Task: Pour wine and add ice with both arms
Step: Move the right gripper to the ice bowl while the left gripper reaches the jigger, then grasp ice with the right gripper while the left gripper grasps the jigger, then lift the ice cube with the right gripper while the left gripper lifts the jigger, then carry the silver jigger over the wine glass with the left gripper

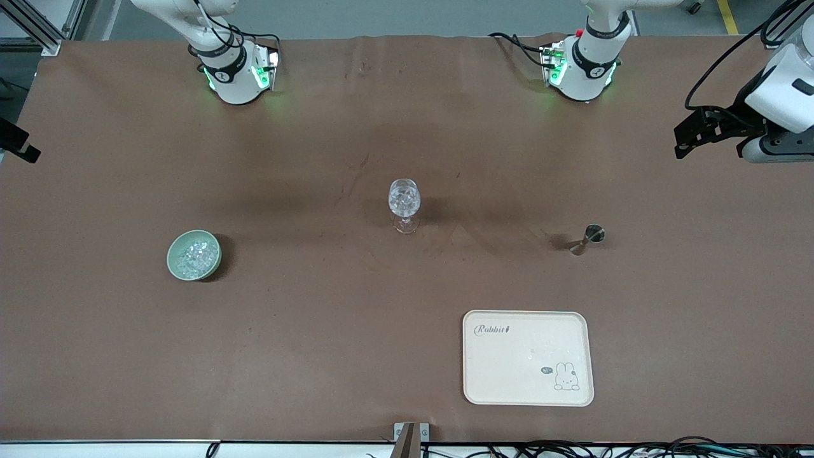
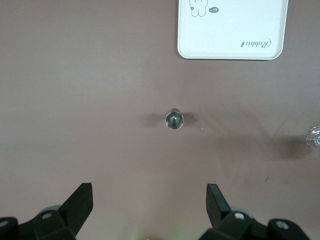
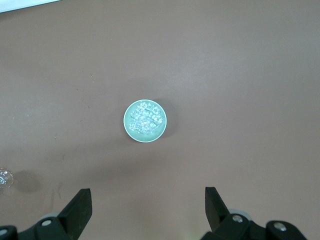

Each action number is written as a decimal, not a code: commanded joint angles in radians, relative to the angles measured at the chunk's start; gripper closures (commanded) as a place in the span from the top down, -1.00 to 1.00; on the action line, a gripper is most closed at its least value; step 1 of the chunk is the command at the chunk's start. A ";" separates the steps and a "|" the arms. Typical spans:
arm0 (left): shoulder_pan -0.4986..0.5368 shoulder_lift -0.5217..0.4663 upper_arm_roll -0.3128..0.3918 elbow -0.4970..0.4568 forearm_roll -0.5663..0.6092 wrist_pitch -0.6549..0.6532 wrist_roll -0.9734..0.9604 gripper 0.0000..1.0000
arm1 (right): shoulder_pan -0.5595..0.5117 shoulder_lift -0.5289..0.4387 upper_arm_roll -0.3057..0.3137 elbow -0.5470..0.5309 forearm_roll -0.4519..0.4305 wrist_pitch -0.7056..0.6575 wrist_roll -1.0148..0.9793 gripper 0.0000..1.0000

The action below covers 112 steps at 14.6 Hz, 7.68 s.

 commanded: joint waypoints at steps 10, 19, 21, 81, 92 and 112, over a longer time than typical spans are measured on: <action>0.102 0.144 0.032 0.057 -0.011 -0.007 0.027 1.00 | -0.011 0.011 0.000 0.006 0.004 -0.011 -0.083 1.00; 0.314 0.469 0.037 -0.009 -0.382 -0.009 -0.360 0.99 | 0.032 0.019 0.006 -0.434 0.016 0.369 -0.086 1.00; 0.326 0.543 0.037 -0.008 -0.444 -0.001 -0.398 0.94 | 0.042 0.062 0.008 -0.535 0.016 0.515 -0.087 1.00; 0.337 0.887 -0.029 -0.078 -0.849 0.085 -0.468 -0.96 | 0.032 0.338 0.040 -0.637 0.022 0.850 -0.213 -0.94; 0.351 0.858 -0.101 -0.072 -0.849 0.057 -0.530 -0.99 | -0.030 0.056 0.029 -0.363 0.010 0.410 -0.052 -0.99; 0.038 0.456 -0.251 -0.198 -0.867 0.301 -1.110 -0.99 | -0.001 0.042 -0.021 0.027 0.024 -0.080 -0.028 -0.96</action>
